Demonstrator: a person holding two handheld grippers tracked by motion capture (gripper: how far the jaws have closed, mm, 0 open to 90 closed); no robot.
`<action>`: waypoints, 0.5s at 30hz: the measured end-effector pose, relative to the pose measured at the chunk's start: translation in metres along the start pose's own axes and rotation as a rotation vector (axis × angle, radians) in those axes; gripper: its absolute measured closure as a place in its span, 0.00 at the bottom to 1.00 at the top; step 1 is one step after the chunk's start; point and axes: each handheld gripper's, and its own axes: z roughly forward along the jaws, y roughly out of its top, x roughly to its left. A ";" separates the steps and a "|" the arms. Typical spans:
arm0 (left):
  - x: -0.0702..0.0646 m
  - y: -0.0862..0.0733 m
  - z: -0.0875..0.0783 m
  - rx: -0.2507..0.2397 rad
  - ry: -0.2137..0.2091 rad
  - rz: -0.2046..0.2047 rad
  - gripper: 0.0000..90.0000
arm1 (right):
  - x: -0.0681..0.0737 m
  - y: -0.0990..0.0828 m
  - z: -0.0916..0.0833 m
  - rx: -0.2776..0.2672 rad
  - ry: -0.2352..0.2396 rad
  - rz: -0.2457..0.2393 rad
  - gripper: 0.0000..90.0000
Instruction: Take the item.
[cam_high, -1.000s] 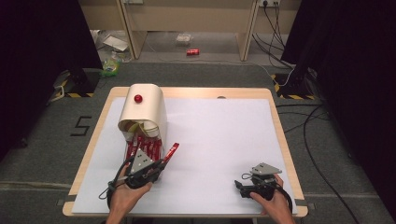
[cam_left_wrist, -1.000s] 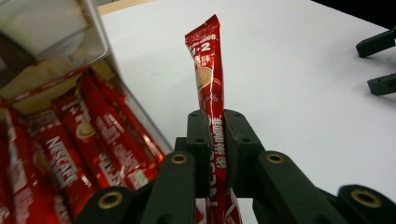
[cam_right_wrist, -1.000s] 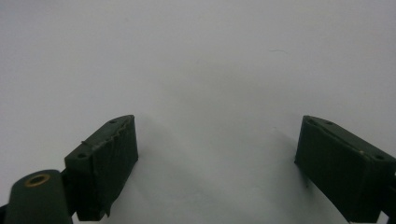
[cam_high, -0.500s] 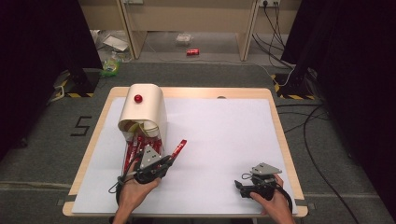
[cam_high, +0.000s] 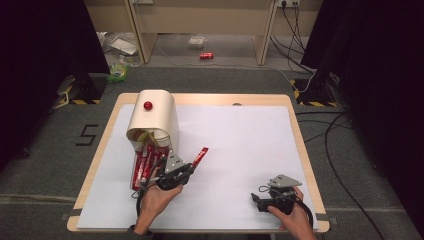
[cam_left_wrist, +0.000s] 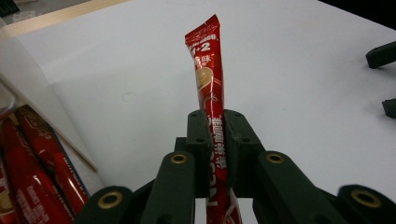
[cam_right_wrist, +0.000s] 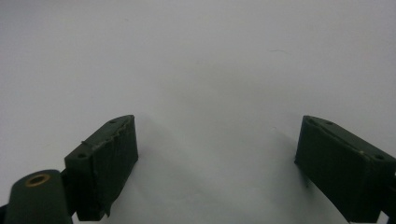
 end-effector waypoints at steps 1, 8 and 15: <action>0.000 0.000 0.000 0.000 0.000 0.000 0.90 | 0.000 0.000 0.000 0.000 0.000 0.000 0.15; -0.005 0.002 0.010 0.006 0.022 0.012 0.90 | 0.000 0.000 0.000 0.001 0.000 0.000 0.15; -0.015 0.004 0.021 0.042 0.017 0.028 0.90 | 0.000 0.000 0.000 -0.001 -0.001 0.000 0.15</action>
